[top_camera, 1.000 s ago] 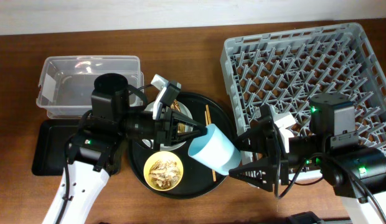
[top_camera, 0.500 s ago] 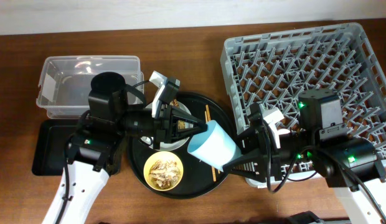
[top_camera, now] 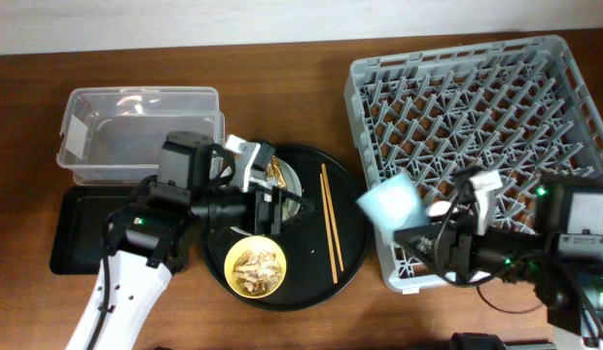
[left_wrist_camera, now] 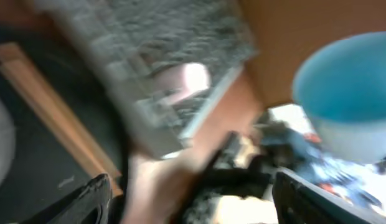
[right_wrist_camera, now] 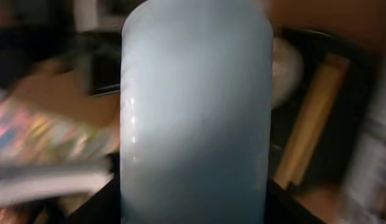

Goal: Sort waste into correct bins and load items into the dishwasher rack
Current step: 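Place the blue cup upside down in the rack with the right gripper, then grasp the yellow bowl with the left gripper and carry it left, then tip the yellow bowl over the black tray to dump food scraps, then set the empty yellow bowl back on the serving tray, then pick the white tissue from the plate and drop it in the clear bin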

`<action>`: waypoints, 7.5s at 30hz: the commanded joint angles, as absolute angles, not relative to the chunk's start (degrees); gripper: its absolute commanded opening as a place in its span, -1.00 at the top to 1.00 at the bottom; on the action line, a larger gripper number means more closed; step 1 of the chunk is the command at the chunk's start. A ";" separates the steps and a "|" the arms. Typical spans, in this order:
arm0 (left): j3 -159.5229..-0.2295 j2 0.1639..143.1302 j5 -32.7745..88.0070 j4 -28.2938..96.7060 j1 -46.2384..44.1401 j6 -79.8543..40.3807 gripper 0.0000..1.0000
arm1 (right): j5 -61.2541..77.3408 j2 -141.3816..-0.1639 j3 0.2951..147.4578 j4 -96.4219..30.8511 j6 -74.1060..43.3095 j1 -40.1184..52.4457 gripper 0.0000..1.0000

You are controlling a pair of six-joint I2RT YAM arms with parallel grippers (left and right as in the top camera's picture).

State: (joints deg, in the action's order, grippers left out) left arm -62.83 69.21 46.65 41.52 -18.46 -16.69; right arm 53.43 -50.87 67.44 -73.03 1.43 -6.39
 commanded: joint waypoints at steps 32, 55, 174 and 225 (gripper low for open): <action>-63.00 69.30 32.95 47.66 -18.74 -10.50 -0.66 | 5.96 -90.43 82.32 -84.44 -13.65 -20.82 -0.48; -53.49 90.48 -9.50 47.92 -46.57 -41.04 0.29 | 33.89 -47.03 87.66 -87.83 1.06 -7.77 -0.75; -54.00 82.48 -9.91 50.96 -48.90 -37.87 0.01 | 32.32 -47.72 82.11 -87.22 1.30 -7.77 -0.75; -80.09 97.60 -14.11 37.80 -11.20 -14.41 -0.64 | 32.34 -47.72 82.11 -87.79 1.28 -7.77 -0.76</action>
